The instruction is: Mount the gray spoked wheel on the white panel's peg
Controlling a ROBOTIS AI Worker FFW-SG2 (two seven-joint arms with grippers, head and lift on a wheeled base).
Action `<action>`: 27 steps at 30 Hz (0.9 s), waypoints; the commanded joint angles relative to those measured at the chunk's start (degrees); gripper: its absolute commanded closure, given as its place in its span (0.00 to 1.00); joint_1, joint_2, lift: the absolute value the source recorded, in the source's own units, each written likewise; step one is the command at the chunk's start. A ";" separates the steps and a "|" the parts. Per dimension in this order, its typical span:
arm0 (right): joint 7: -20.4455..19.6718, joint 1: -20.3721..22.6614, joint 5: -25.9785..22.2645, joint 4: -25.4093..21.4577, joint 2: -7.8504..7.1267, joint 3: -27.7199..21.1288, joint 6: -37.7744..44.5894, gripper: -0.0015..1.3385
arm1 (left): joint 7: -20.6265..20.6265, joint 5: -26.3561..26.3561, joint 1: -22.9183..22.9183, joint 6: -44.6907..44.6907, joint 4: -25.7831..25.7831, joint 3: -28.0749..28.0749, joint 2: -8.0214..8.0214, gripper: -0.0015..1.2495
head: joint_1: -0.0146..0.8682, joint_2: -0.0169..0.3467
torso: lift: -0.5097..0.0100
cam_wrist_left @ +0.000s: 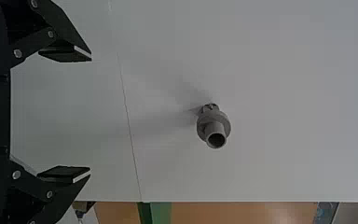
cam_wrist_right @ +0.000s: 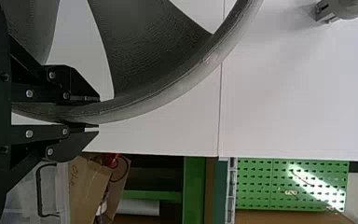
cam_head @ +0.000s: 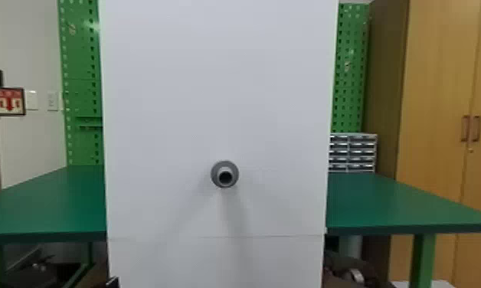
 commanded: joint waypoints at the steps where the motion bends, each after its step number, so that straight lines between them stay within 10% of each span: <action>1: 0.00 0.06 0.00 0.00 -0.06 0.08 0.00 0.99 | 0.00 0.09 0.00 -0.01 0.07 -0.03 -0.01 0.31 | 0.16 0.03 | 0.20; 27: -0.44 -0.02 -1.05 -6.24 -0.15 1.14 8.17 0.99 | 0.00 0.18 0.17 -0.01 0.15 0.14 0.08 0.31 | 0.16 0.03 | 0.20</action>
